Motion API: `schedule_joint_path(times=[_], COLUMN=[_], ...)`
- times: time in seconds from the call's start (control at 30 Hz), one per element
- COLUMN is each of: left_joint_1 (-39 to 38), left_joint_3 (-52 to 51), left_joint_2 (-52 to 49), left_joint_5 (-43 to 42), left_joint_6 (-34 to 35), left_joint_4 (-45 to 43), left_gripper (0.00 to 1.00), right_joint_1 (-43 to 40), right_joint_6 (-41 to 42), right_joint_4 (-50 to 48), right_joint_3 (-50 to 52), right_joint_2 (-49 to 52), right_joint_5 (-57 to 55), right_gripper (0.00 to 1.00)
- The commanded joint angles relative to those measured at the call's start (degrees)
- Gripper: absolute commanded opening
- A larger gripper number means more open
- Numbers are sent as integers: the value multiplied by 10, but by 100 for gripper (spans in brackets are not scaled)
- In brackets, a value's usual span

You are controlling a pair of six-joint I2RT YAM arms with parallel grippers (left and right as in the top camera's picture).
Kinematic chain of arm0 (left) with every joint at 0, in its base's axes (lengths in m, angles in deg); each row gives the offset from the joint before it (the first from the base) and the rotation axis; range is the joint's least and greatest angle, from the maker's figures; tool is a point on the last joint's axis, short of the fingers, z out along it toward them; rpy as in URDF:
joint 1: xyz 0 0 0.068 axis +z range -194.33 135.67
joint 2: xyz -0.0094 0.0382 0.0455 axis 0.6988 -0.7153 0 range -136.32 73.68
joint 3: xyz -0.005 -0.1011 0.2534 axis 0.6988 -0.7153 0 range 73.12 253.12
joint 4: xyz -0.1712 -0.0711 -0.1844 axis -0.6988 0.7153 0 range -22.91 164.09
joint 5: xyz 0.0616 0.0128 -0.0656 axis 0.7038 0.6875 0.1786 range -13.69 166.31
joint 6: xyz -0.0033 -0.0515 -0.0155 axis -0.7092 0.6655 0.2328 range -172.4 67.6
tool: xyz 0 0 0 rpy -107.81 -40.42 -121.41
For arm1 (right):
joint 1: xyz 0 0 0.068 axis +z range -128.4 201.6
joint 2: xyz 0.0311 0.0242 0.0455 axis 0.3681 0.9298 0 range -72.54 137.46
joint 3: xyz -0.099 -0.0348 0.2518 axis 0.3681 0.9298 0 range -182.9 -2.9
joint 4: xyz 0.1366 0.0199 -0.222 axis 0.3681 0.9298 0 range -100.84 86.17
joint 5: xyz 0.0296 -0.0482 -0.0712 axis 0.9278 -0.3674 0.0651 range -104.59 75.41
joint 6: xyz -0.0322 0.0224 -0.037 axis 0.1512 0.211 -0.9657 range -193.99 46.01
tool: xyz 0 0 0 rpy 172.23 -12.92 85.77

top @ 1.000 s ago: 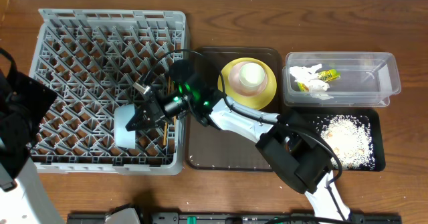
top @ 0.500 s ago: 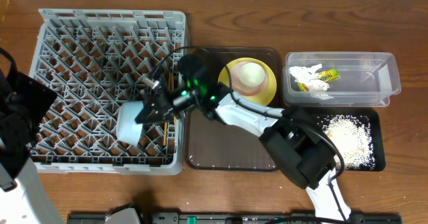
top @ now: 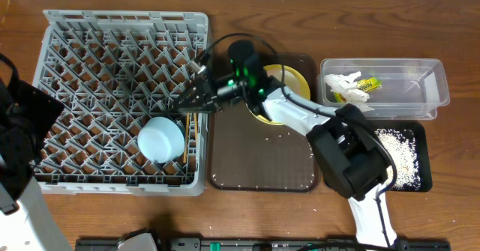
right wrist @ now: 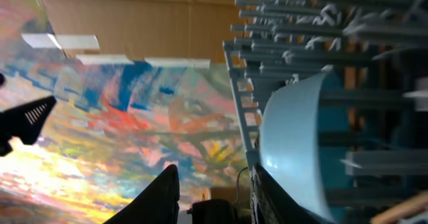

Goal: Sort waste into correct bins and load items into the dishwasher
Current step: 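Lower the bowl into the dish rack and open the right gripper, then move the right gripper to the pink cup on the yellow plate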

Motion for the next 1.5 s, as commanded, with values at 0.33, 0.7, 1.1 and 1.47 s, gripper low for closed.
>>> schedule_joint_path(times=[0.33, 0.7, 1.1, 1.47], left_joint_1=[3, 3, 3, 3], left_joint_3=[5, 5, 5, 5], left_joint_2=[0, 0, 0, 0], left_joint_5=[2, 2, 2, 2], left_joint_6=[7, 7, 7, 7], left_joint_4=[29, 29, 29, 29], left_gripper=[93, 93, 93, 93], right_joint_1=[-132, -94, -52, -50], right_joint_6=[-131, -640, -699, -699], right_joint_4=[157, 655, 718, 715], right_joint_3=[1, -74, -37, -37], right_joint_2=[-133, -252, -201, -144], right_joint_5=[-150, -686, -788, -754], right_gripper=[26, 31, 21, 20])
